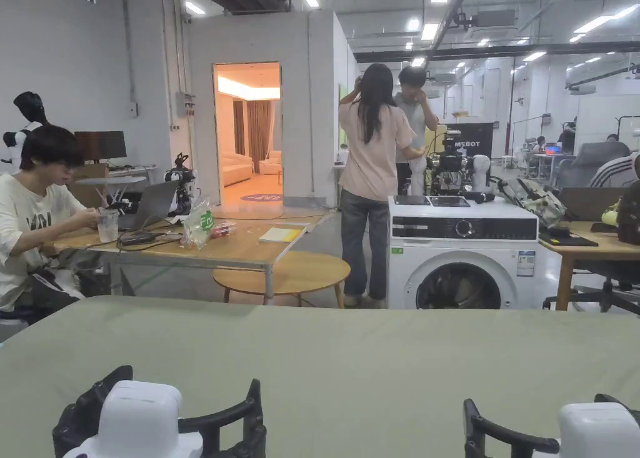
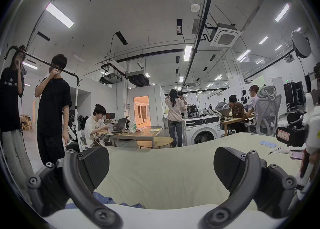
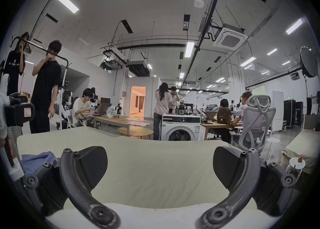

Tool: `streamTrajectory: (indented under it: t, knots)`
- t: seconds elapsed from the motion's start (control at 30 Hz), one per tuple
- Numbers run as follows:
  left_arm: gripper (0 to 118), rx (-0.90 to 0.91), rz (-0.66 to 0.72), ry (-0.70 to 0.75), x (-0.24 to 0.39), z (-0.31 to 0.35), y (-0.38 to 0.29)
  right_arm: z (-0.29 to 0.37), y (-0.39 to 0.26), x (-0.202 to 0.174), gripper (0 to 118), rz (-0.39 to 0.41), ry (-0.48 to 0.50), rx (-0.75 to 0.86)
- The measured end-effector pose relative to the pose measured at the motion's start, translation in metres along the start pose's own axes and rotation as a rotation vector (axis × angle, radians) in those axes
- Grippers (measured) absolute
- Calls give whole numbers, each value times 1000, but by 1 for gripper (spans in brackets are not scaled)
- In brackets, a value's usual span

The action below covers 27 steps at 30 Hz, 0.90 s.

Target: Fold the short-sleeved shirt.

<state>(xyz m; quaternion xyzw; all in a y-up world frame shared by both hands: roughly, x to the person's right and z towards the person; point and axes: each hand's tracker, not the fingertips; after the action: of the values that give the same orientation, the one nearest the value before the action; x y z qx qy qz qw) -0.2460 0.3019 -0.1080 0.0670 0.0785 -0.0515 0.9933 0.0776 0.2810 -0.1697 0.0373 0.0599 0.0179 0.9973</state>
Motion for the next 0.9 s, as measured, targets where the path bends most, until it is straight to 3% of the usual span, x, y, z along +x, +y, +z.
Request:
streamTrajectory:
  t: [0.9]
  knots:
    - [118, -13, 16, 19, 3, -3, 3, -3, -1, -6, 118, -10, -17, -19]
